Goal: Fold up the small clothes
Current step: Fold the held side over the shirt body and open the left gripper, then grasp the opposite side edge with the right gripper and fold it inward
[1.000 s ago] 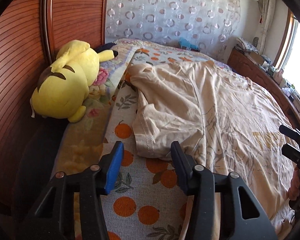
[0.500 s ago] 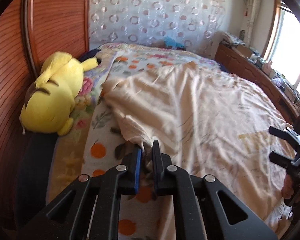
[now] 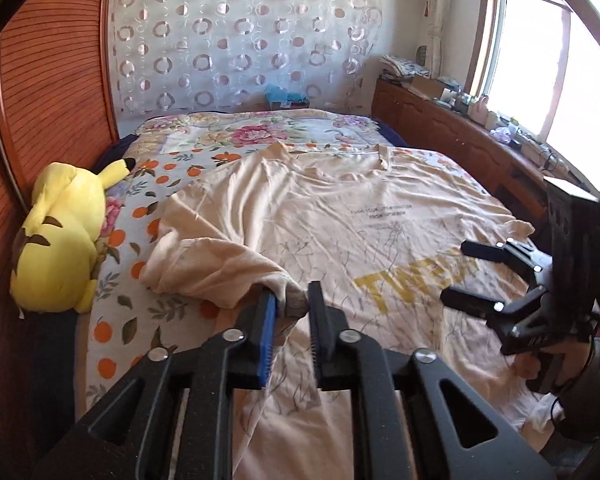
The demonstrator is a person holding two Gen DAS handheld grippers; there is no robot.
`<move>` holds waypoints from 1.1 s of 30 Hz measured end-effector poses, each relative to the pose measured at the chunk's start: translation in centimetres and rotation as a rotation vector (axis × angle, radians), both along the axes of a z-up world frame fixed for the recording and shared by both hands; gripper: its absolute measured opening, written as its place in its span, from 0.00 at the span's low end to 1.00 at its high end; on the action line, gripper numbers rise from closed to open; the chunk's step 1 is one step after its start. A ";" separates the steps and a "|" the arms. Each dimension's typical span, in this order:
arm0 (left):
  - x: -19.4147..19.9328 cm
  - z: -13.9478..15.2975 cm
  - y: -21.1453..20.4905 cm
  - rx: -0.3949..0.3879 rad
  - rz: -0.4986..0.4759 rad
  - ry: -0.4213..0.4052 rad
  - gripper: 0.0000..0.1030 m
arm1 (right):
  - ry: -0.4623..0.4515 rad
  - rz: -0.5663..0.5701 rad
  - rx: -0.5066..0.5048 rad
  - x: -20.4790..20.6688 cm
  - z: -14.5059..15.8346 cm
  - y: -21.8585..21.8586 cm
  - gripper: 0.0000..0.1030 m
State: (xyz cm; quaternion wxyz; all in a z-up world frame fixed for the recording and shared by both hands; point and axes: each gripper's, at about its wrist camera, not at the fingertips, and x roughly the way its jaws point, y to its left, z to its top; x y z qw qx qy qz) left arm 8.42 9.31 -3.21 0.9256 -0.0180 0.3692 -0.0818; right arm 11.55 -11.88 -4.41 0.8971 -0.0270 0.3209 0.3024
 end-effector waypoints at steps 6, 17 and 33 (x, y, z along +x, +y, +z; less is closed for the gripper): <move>-2.4 -0.9 2.3 0.006 0.071 -0.009 0.68 | -0.005 0.007 -0.004 0.4 0.7 0.2 0.98; -3.8 -5.0 8.9 -0.021 0.193 0.064 0.75 | -0.037 0.221 -0.060 1.5 2.8 7.3 0.90; -6.2 -5.2 11.7 -0.018 0.272 0.029 0.75 | -0.008 0.510 -0.249 5.4 1.2 23.5 0.35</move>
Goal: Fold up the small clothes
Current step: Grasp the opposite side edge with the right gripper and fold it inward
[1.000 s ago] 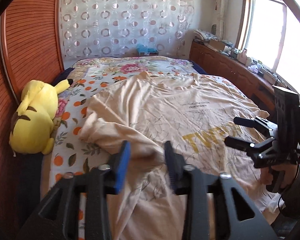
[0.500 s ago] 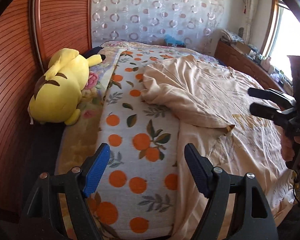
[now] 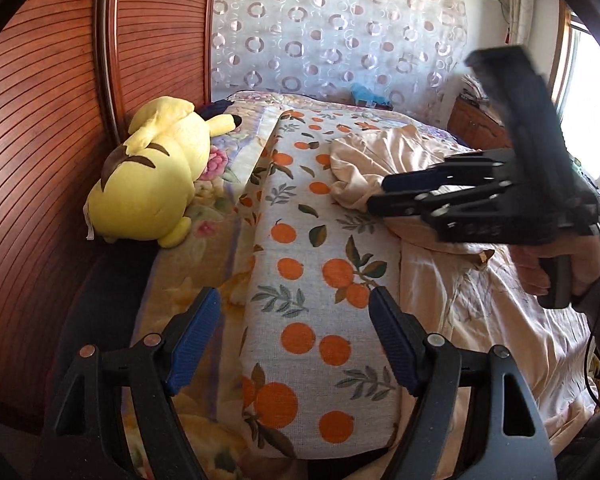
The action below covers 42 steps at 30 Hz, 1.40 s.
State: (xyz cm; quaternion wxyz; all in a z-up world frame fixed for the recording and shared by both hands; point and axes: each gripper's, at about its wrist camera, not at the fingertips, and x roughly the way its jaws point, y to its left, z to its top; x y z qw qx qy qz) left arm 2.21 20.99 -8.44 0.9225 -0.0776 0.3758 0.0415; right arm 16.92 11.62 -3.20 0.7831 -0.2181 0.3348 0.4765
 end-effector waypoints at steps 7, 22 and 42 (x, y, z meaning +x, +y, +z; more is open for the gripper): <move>0.1 -0.3 -1.0 -0.013 -0.020 0.002 0.75 | -0.041 -0.007 -0.071 1.1 -1.0 2.0 0.05; 2.4 -0.5 -5.7 -0.003 -0.108 0.017 0.75 | -0.008 -0.459 0.097 5.0 0.4 -13.4 0.33; 3.3 -2.0 -7.2 0.047 -0.112 0.062 0.75 | 0.085 -0.460 0.052 9.9 -1.6 -12.8 0.19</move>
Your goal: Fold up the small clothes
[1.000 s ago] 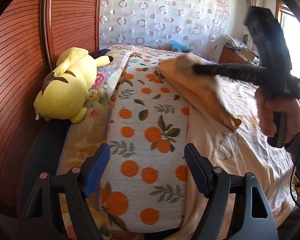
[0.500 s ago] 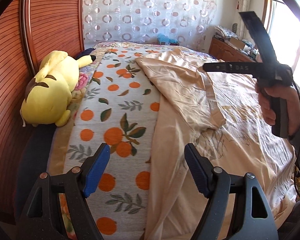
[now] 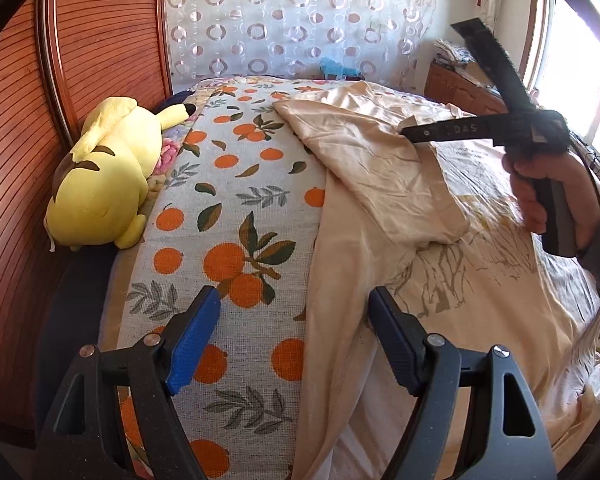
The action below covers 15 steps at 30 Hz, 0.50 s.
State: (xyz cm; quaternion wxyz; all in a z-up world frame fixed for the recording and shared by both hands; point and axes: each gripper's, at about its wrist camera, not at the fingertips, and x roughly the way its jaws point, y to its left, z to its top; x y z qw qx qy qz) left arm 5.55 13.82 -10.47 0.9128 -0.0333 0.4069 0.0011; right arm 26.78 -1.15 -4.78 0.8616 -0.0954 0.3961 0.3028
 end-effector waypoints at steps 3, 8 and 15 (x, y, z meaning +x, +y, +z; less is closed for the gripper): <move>0.0 0.0 0.0 0.001 0.001 -0.006 0.75 | -0.006 0.053 0.013 -0.6 0.3 0.0 0.04; 0.2 -0.1 0.0 0.008 0.010 -0.016 0.75 | -0.041 -0.042 0.070 -0.8 1.7 -3.3 0.04; 0.5 0.1 -0.3 0.021 0.026 -0.011 0.75 | -0.090 -0.038 0.055 -2.5 2.8 -4.5 0.35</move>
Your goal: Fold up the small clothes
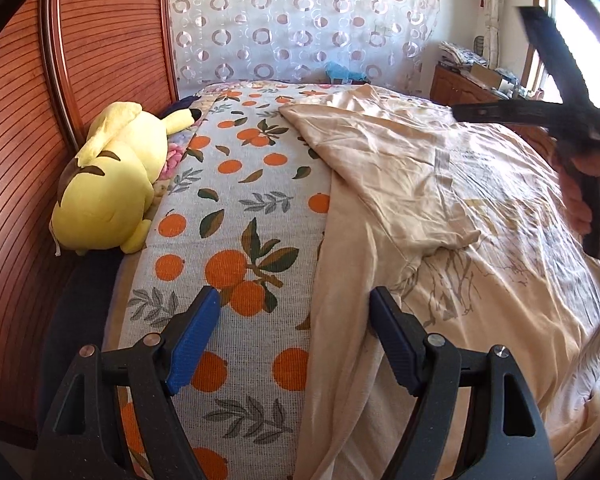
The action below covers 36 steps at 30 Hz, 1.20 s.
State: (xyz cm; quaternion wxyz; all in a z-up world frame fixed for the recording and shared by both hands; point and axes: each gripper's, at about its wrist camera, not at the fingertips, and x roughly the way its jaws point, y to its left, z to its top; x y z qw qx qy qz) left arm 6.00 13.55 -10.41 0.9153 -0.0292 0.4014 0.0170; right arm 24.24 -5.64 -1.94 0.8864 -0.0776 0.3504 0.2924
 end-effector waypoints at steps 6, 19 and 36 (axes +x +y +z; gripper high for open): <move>-0.1 2.2 -1.6 -0.004 -0.036 -0.064 0.75 | -0.033 0.014 0.060 -4.0 0.7 -4.8 0.50; 4.5 3.9 -9.4 0.003 -0.170 -0.102 0.75 | -0.081 -0.132 0.052 -11.9 0.4 -18.6 0.50; 10.5 2.1 -19.6 0.020 -0.386 -0.008 0.75 | -0.038 -0.470 0.052 -16.6 -1.2 -31.8 0.50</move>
